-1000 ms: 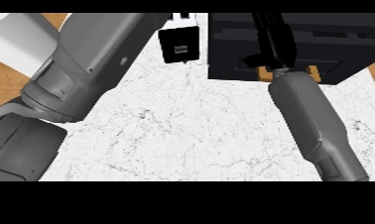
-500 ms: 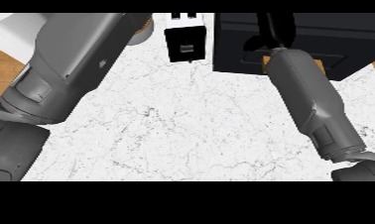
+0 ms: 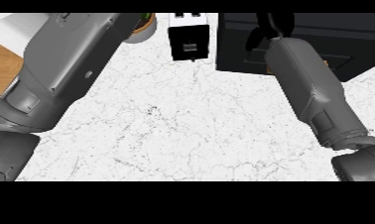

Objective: Pick up the can, place it into the drawer and close the drawer

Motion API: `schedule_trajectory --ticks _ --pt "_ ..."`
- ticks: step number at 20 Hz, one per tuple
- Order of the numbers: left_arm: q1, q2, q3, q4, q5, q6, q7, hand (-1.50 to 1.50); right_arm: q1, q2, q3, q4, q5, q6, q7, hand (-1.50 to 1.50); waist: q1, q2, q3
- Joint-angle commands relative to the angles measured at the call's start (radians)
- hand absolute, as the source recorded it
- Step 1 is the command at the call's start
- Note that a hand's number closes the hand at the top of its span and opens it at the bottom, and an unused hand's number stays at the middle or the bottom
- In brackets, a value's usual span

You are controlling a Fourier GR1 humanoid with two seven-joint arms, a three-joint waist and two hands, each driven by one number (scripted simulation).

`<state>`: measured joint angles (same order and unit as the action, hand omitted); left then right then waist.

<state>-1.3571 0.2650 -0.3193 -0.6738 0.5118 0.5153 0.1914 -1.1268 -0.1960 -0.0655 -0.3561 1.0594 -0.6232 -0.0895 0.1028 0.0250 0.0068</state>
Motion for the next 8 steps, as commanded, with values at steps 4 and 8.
schedule_trajectory --ticks 4,8 --pt "0.072 0.048 -0.003 -0.085 -0.003 -0.015 0.024 -1.50 -0.101 0.020 -0.118 -0.025 -0.137 -0.004 -0.111 -1.50 0.010 -0.006 -0.004" --pt "0.100 0.098 -0.002 -0.187 0.009 -0.028 0.082 -1.50 -0.113 0.005 -0.130 -0.002 -0.135 -0.006 -0.122 -1.50 0.027 -0.020 -0.005"
